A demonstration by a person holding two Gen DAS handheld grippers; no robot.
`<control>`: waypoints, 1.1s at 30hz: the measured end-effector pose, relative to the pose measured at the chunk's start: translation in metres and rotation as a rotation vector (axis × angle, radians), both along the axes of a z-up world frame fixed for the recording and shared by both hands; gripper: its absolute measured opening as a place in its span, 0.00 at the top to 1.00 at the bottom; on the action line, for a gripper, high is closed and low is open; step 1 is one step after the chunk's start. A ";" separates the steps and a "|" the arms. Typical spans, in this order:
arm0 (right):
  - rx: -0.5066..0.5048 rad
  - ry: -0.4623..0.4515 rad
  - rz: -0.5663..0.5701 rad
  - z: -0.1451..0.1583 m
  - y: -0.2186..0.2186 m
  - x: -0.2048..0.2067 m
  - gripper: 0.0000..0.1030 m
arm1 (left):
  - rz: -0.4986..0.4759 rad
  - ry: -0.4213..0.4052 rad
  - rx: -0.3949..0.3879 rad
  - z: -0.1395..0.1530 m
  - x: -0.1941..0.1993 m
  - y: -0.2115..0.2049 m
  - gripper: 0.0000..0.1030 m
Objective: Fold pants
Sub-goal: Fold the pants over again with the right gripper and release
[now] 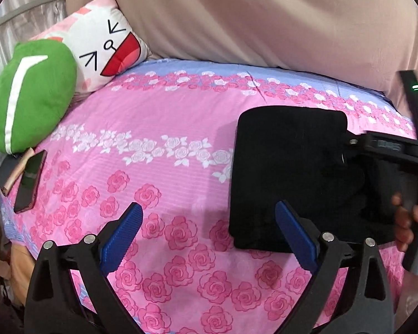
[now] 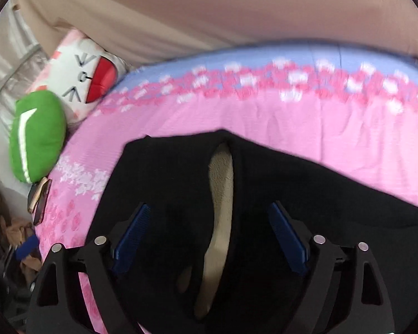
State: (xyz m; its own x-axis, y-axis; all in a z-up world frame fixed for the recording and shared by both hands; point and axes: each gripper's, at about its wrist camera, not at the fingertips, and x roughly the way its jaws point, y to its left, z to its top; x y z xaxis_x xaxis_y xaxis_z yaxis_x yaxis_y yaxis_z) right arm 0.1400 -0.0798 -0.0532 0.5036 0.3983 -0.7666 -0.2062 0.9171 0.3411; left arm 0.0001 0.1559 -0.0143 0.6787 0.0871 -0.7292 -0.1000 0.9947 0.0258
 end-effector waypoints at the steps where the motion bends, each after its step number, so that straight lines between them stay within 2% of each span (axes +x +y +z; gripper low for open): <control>1: -0.004 0.014 0.018 -0.008 0.006 0.001 0.22 | 0.000 0.000 -0.005 -0.001 -0.002 0.000 0.09; 2: -0.003 0.011 0.043 -0.012 0.014 -0.001 0.36 | -0.001 0.002 -0.013 -0.001 -0.002 0.002 0.09; 4: -0.009 -0.001 0.056 -0.016 0.025 -0.006 0.72 | -0.003 0.004 -0.017 -0.003 -0.001 0.004 0.09; 6: 0.009 -0.057 0.070 -0.003 0.032 -0.018 0.86 | 0.000 0.009 -0.022 -0.004 -0.001 0.006 0.09; 9: 0.171 -0.103 0.121 0.038 0.024 -0.028 0.92 | -0.006 0.018 -0.054 -0.001 0.001 0.006 0.09; 13: 0.225 -0.223 0.092 0.100 -0.033 -0.057 0.92 | -0.041 -0.016 -0.053 0.010 -0.001 -0.007 0.09; 16: 0.177 -0.284 -0.037 0.119 -0.105 -0.084 0.92 | -0.068 -0.015 -0.048 0.011 0.001 -0.021 0.08; 19: 0.086 -0.236 -0.234 0.093 -0.176 -0.104 0.90 | -0.102 0.008 -0.057 0.006 0.008 -0.040 0.08; 22: 0.006 -0.096 -0.386 0.032 -0.225 -0.110 0.88 | -0.141 0.030 -0.059 0.001 0.014 -0.061 0.08; 23: 0.000 -0.051 -0.402 0.011 -0.233 -0.107 0.87 | -0.158 0.039 -0.062 -0.001 0.016 -0.071 0.08; 24: 0.042 -0.034 -0.411 -0.009 -0.242 -0.107 0.84 | -0.173 0.049 -0.067 -0.002 0.018 -0.079 0.08; 25: 0.098 -0.045 -0.421 -0.016 -0.245 -0.110 0.82 | -0.184 0.057 -0.066 -0.004 0.019 -0.084 0.08; 26: 0.147 -0.064 -0.427 -0.016 -0.248 -0.115 0.80 | -0.193 0.065 -0.057 -0.006 0.021 -0.092 0.08; 27: 0.159 -0.069 -0.422 -0.013 -0.246 -0.117 0.69 | -0.196 0.070 -0.049 -0.007 0.021 -0.098 0.08; 28: 0.165 -0.079 -0.417 -0.009 -0.245 -0.120 0.54 | -0.198 0.072 -0.043 -0.008 0.021 -0.103 0.08; 30: 0.144 -0.116 -0.404 0.004 -0.240 -0.129 0.39 | -0.204 0.072 -0.044 -0.008 0.019 -0.110 0.08; 33: 0.098 -0.108 -0.363 0.005 -0.229 -0.133 0.35 | -0.211 0.074 -0.026 -0.008 0.019 -0.118 0.08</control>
State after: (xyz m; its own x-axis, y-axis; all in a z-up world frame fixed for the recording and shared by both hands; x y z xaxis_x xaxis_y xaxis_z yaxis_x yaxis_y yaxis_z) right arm 0.0069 -0.3089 -0.0483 0.7011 0.2481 -0.6685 0.0859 0.9013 0.4245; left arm 0.0191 0.0381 -0.0224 0.6248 -0.0704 -0.7776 0.1113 0.9938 -0.0006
